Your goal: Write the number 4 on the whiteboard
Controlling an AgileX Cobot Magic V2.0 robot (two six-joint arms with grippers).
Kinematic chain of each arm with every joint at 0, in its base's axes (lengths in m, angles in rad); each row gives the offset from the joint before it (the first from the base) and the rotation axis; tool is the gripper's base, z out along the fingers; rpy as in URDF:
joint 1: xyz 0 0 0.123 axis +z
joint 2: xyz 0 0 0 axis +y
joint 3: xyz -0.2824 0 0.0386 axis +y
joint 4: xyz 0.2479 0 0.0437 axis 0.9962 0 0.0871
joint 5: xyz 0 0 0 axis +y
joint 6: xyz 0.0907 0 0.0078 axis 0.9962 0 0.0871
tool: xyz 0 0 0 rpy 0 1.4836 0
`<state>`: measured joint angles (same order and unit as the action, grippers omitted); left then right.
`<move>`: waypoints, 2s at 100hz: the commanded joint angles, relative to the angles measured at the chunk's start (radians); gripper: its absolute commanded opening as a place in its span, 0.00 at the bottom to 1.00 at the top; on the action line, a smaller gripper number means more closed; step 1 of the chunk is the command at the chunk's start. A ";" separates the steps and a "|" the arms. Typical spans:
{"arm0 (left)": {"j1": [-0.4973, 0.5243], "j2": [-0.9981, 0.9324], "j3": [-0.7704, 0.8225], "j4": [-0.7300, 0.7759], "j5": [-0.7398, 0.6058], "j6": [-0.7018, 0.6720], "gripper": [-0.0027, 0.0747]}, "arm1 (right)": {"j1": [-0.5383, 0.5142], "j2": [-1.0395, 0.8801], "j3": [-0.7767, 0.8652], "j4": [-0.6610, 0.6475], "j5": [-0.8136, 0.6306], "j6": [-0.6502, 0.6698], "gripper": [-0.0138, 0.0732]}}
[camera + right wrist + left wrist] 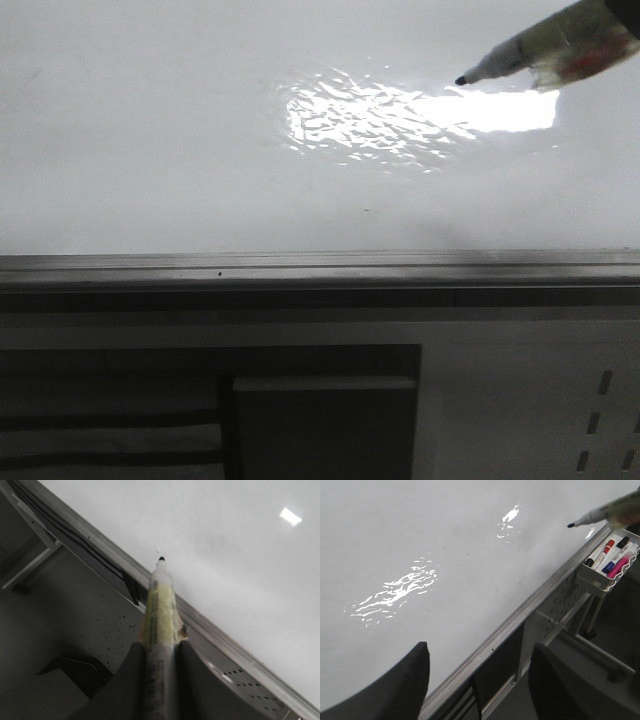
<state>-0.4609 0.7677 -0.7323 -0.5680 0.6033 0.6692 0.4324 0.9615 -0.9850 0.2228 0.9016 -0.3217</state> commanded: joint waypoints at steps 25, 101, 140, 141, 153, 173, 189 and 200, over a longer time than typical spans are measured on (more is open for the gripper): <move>0.005 -0.008 -0.026 -0.035 -0.064 -0.009 0.56 | -0.065 0.057 -0.035 0.313 -0.058 -0.181 0.11; 0.005 -0.008 -0.026 -0.035 -0.087 -0.009 0.56 | -0.054 0.161 0.052 0.296 -0.375 -0.193 0.11; 0.005 -0.008 -0.026 -0.041 -0.089 -0.009 0.56 | -0.083 0.283 0.030 0.287 -0.249 -0.187 0.11; 0.005 -0.008 -0.026 -0.041 -0.089 -0.009 0.56 | -0.091 0.279 0.030 0.287 -0.245 -0.187 0.11; 0.005 -0.008 -0.026 -0.041 -0.089 -0.009 0.56 | -0.171 0.179 0.030 0.259 -0.180 -0.171 0.11; 0.005 -0.008 -0.026 -0.041 -0.089 -0.009 0.56 | -0.202 0.122 0.019 0.296 -0.124 -0.171 0.11; 0.005 -0.008 -0.026 -0.041 -0.089 -0.009 0.56 | -0.145 0.151 -0.006 0.310 -0.199 -0.188 0.11; 0.005 -0.008 -0.026 -0.041 -0.090 -0.009 0.56 | -0.122 0.203 -0.025 0.310 -0.203 -0.190 0.11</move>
<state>-0.4609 0.7677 -0.7301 -0.5762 0.5770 0.6692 0.2961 1.1467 -0.9660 0.5027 0.7552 -0.4950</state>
